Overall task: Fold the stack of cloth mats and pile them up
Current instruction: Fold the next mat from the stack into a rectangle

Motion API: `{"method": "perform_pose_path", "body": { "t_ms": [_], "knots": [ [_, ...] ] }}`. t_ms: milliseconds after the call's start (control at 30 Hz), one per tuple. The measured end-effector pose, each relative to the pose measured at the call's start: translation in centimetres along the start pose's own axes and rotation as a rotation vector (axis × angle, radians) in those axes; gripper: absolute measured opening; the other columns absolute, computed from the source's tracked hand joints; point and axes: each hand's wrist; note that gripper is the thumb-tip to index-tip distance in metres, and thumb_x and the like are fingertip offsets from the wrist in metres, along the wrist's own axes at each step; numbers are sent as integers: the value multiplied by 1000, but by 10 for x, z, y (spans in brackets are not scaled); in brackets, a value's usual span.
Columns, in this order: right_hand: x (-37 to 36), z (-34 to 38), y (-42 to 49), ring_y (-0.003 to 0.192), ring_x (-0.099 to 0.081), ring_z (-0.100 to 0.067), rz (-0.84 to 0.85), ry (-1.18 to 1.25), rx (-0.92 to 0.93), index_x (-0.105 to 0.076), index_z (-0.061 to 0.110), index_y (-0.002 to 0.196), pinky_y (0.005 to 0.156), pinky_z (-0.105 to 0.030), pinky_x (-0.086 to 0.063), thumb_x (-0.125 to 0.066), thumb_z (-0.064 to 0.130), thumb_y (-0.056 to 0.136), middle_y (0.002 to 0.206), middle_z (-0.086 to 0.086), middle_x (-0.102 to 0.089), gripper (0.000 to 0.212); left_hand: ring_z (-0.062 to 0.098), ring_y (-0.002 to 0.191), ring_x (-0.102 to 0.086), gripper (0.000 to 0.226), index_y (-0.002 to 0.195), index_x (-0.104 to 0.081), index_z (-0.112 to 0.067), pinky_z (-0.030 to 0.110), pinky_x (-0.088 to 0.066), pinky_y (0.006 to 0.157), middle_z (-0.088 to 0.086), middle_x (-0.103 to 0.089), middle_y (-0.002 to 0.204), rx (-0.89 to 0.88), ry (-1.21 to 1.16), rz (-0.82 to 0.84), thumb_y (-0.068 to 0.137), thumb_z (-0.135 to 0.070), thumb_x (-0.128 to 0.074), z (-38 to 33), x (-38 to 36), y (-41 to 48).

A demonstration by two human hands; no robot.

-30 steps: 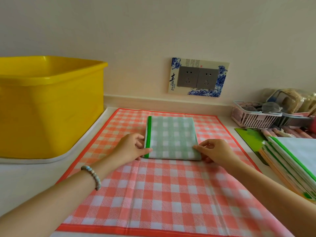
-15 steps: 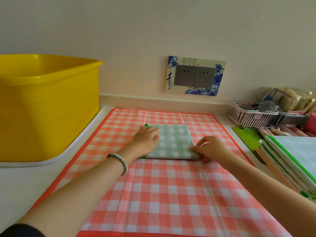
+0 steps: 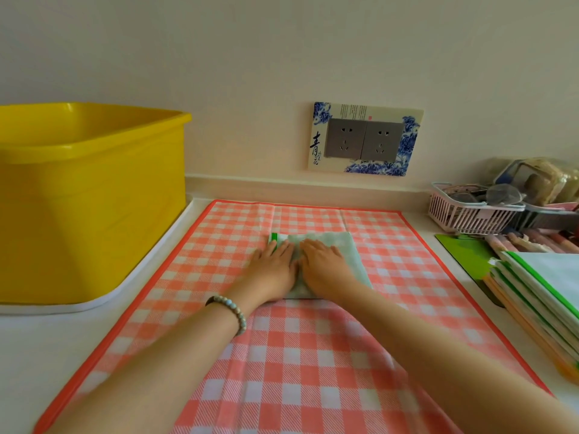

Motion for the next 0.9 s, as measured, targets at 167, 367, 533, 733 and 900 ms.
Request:
{"method": "perform_pose_path", "body": {
  "t_ms": [167, 367, 533, 733, 900],
  "knots": [
    [-10, -11, 0, 146, -4, -15, 50, -14, 28, -13, 14, 150, 117, -34, 0, -17, 29, 102, 159, -1, -8, 50, 17, 146, 7, 55, 152, 0, -18, 40, 2, 118, -3, 5, 159, -5, -4, 7, 102, -37, -11, 3, 0, 1],
    [-3, -41, -13, 146, 1, -11, 97, -20, -26, -6, 16, 151, 117, -29, 3, -14, 39, 102, 159, 1, -1, 55, 15, 146, 7, 55, 152, 0, -19, 38, 2, 118, -4, 5, 159, -3, -10, -4, 101, -36, -12, 3, 0, 0],
    [6, -64, -24, 146, 3, -11, 131, -6, -106, -2, 16, 151, 117, -28, 2, -16, 44, 100, 159, 0, 4, 60, 15, 146, 6, 55, 152, -1, -20, 37, 2, 117, -4, 5, 159, -9, -31, 16, 101, -38, -12, 5, 1, -2],
    [6, -63, -24, 146, 3, -14, 150, -20, -110, 0, 14, 151, 116, -29, 4, -15, 45, 100, 159, -2, 6, 61, 21, 139, -26, 51, 147, -28, -13, 38, -22, 114, 5, -29, 152, -8, -77, -151, 102, -35, -19, 3, 20, 18],
    [8, -66, -19, 146, 6, -15, 203, -24, -105, 3, 14, 150, 116, -32, 5, -15, 46, 100, 159, -3, 8, 63, 17, 146, 7, 54, 151, 5, -18, 39, 3, 118, -1, 10, 159, 44, -95, -5, 102, -35, -11, 18, 7, 28]
  ]
}}
Point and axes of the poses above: each hand's wrist, its own y-axis towards the middle knuckle, its own x-axis out of the back of the hand, z = x × y
